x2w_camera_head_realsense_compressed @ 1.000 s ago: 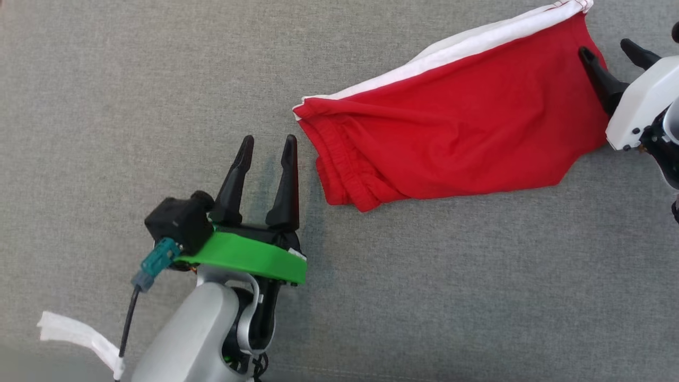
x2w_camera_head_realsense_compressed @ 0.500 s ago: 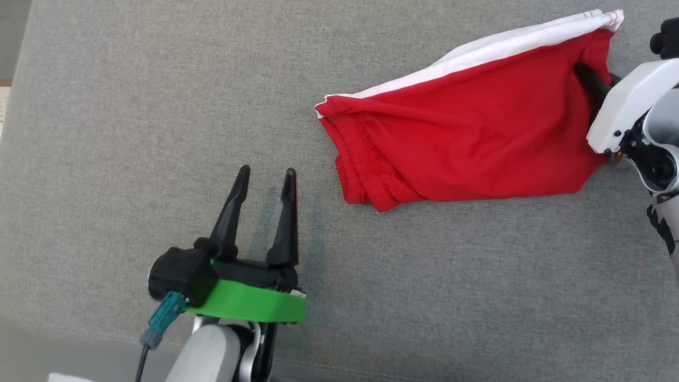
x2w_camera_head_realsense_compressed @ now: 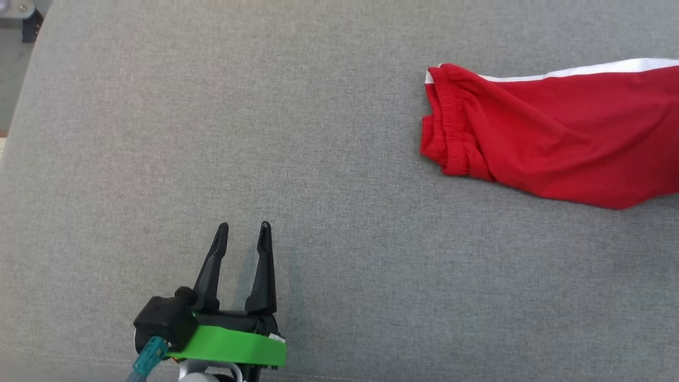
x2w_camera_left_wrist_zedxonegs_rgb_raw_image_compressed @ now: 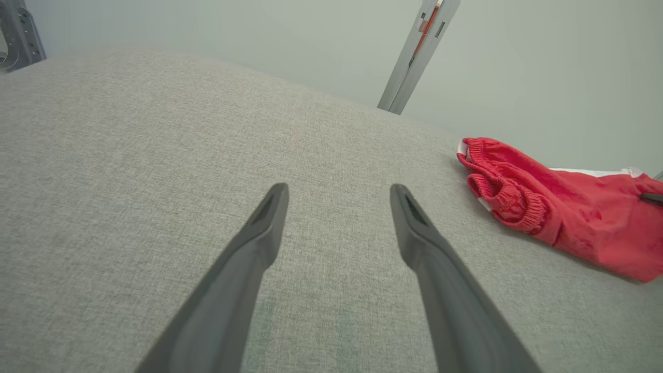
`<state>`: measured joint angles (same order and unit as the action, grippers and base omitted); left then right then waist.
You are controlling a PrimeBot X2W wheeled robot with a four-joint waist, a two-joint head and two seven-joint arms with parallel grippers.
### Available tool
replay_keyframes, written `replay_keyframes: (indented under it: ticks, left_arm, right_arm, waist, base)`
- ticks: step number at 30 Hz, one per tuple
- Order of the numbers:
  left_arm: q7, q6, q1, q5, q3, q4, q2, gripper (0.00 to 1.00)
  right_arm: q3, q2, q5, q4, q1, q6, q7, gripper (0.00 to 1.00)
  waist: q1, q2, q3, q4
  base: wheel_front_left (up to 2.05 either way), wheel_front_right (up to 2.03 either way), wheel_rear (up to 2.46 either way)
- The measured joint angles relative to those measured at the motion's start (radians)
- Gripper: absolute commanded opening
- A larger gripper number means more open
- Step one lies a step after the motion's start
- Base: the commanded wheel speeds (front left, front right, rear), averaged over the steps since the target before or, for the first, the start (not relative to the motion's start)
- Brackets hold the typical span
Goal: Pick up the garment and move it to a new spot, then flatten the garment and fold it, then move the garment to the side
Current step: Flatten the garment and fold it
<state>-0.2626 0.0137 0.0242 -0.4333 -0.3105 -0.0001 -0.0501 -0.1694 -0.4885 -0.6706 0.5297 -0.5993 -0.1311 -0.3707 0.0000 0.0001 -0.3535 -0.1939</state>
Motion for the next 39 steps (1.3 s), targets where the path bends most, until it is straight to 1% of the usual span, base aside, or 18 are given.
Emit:
replay_keyframes:
  ticks: [2, 5, 10, 12, 14, 16, 21, 26, 27, 28, 30, 32, 36, 37, 39]
  left_arm:
    - [0.0, 0.006, -0.004, -0.007, -0.008, -0.001, 0.0, 1.0]
    - [0.0, 0.015, -0.006, -0.022, -0.028, -0.002, 0.0, 1.0]
    - [0.0, 0.023, -0.004, -0.032, -0.052, 0.003, 0.0, 1.0]
    - [0.0, 0.023, -0.002, -0.036, -0.057, 0.007, 0.0, 1.0]
    - [0.0, 0.023, 0.003, -0.039, -0.063, 0.015, 0.0, 1.0]
    - [0.0, 0.025, 0.011, -0.041, -0.067, 0.019, 0.0, 1.0]
    - [0.0, 0.032, 0.012, -0.048, -0.068, 0.035, 0.0, 1.0]
    - [0.0, 0.035, 0.008, -0.049, -0.075, 0.044, 0.0, 1.0]
    - [0.0, 0.037, 0.007, -0.049, -0.075, 0.045, 0.0, 1.0]
    - [0.0, 0.038, 0.007, -0.049, -0.075, 0.046, 0.0, 1.0]
    - [0.0, 0.04, 0.007, -0.051, -0.074, 0.049, 0.0, 1.0]
    - [0.0, 0.04, 0.007, -0.053, -0.073, 0.051, 0.0, 1.0]
    - [0.0, 0.041, -0.003, -0.047, -0.058, 0.058, 0.001, 1.0]
    - [0.0, 0.041, -0.007, -0.044, -0.05, 0.06, 0.001, 1.0]
    - [0.0, 0.04, -0.016, -0.035, -0.036, 0.063, 0.001, 1.0]
  right_arm:
    - [-0.007, 0.025, 0.024, -0.018, -0.002, 0.0, -0.02, 0.0]
    - [0.007, 0.089, 0.067, -0.071, -0.023, 0.001, -0.052, 0.0]
    - [0.074, 0.239, 0.147, -0.151, -0.069, 0.0, -0.126, 0.0]
    - [0.109, 0.299, 0.182, -0.156, -0.08, 0.001, -0.156, 0.0]
    - [0.136, 0.355, 0.228, -0.149, -0.081, 0.0, -0.162, 0.0]
    - [0.146, 0.39, 0.259, -0.134, -0.08, 0.0, -0.156, 0.0]
    - [0.162, 0.429, 0.297, -0.081, -0.061, 0.0, -0.119, 0.0]
    - [0.185, 0.436, 0.299, -0.05, -0.059, 0.001, -0.092, 0.0]
    - [0.192, 0.437, 0.3, -0.05, -0.059, 0.0, -0.08, 0.33]
    - [0.202, 0.437, 0.3, -0.05, -0.059, 0.001, -0.069, 1.0]
    - [0.217, 0.438, 0.289, -0.051, -0.057, 0.001, -0.053, 1.0]
    - [0.26, 0.437, 0.258, -0.068, -0.046, 0.001, -0.041, 1.0]
    - [0.33, 0.439, 0.197, -0.154, 0.007, 0.0, 0.014, 1.0]
    - [0.351, 0.431, 0.188, -0.183, 0.027, 0.0, 0.031, 1.0]
    - [0.393, 0.392, 0.184, -0.248, 0.07, 0.0, 0.079, 1.0]
  waist:
    - [0.0, 0.0, 0.014, 0.001]
    - [0.0, 0.0, 0.029, 0.0]
    - [0.0, 0.0, 0.033, -0.015]
    - [0.0, 0.0, 0.028, -0.022]
    - [0.0, 0.0, 0.025, -0.033]
    - [0.0, 0.0, 0.023, -0.045]
    - [0.0, 0.0, 0.026, -0.072]
    - [0.0, 0.0, 0.04, -0.08]
    - [0.0, 0.0, 0.042, -0.08]
    - [0.0, 0.0, 0.045, -0.08]
    - [0.0, 0.0, 0.048, -0.076]
    - [0.0, 0.0, 0.053, -0.071]
    - [0.0, -0.0001, 0.07, -0.058]
    - [0.0, 0.0, 0.075, -0.053]
    - [0.0, 0.0, 0.087, -0.043]
  base:
    - [0.0, 0.0, 0.0]
    - [0.0, 0.0, 0.0]
    - [0.0, 0.0, 0.0]
    - [0.0, 0.0, 0.0]
    - [0.0, 0.0, 0.0]
    - [0.0, 0.0, 0.0]
    - [0.0, 0.0, 0.0]
    - [0.0, 0.0, 0.0]
    - [0.0, 0.0, 0.0]
    - [0.0, 0.0, 0.0]
    - [0.0, 0.0, 0.0]
    - [0.0, 0.0, 0.0]
    - [0.0, 0.0, 0.0]
    - [0.0, 0.0, 0.0]
    - [0.0, 0.0, 0.0]
